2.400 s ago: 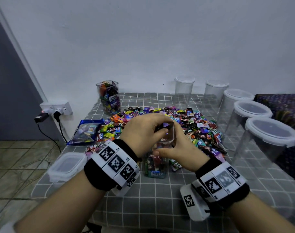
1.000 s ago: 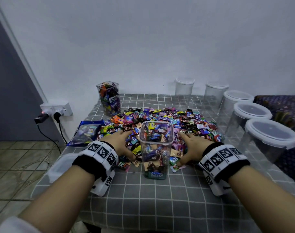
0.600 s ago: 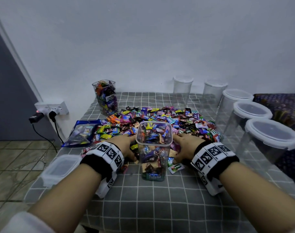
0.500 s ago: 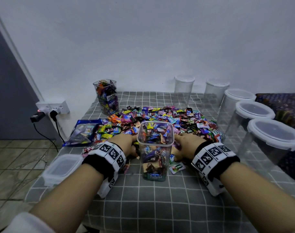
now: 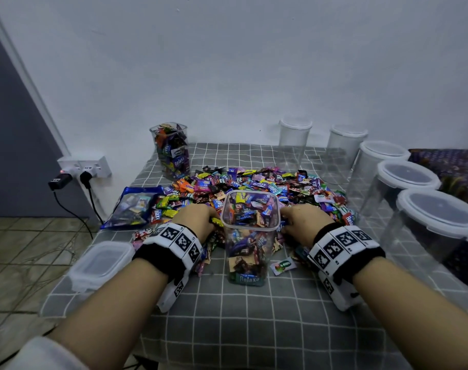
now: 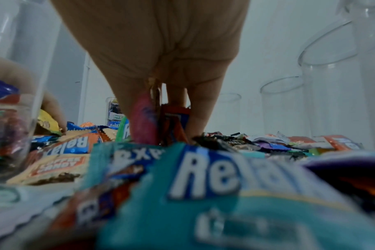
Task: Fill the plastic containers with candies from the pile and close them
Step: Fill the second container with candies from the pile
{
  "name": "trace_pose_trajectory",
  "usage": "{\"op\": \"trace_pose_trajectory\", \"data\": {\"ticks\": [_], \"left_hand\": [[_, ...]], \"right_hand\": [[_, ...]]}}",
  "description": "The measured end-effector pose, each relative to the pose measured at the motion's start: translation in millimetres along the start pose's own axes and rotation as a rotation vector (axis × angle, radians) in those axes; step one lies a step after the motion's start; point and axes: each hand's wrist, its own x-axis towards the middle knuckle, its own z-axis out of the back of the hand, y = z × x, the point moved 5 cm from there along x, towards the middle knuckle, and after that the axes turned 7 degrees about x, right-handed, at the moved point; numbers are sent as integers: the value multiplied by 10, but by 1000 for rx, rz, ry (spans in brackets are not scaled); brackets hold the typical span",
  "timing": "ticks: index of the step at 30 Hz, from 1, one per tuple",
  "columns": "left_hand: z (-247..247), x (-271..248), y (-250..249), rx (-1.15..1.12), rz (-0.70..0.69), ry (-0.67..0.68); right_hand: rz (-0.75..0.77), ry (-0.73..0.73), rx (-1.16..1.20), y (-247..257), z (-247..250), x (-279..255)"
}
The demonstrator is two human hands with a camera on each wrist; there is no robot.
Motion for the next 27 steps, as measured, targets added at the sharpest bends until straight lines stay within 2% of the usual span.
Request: {"op": "trace_pose_trajectory", "data": {"ticks": [9,18,23,27], "left_hand": [[121,-99,7,-184,-39,-155],[172,-162,2,-312,-65,-204],[183,-177,-4,-345,-68,-212],[197,-195,-9,-348,-75,-234]], "right_hand": [[26,-105,88,9,67,-30],[30,-260,260,-31,230,-152],[21,-417,511,-54,385,-250],[152,-590,656,72,647,-360]]}}
